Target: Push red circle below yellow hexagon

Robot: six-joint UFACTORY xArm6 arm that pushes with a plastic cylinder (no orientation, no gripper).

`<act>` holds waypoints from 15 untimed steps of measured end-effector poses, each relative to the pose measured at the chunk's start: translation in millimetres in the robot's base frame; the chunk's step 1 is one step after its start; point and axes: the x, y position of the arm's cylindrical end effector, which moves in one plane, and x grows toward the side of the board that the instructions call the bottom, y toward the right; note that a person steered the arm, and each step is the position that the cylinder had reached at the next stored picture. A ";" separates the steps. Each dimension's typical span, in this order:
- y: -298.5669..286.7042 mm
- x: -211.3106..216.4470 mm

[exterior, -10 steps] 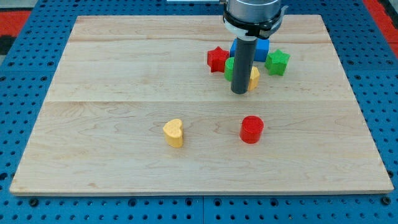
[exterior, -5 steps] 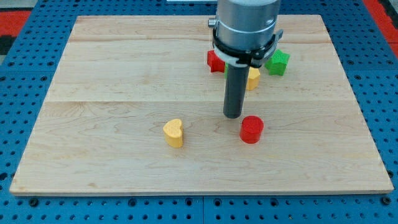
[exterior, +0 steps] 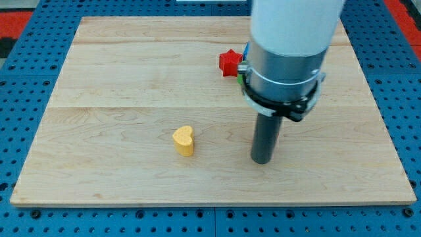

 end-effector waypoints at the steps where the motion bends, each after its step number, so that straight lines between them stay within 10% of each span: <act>1: 19.7 0.0; 15: 16.2 -72.9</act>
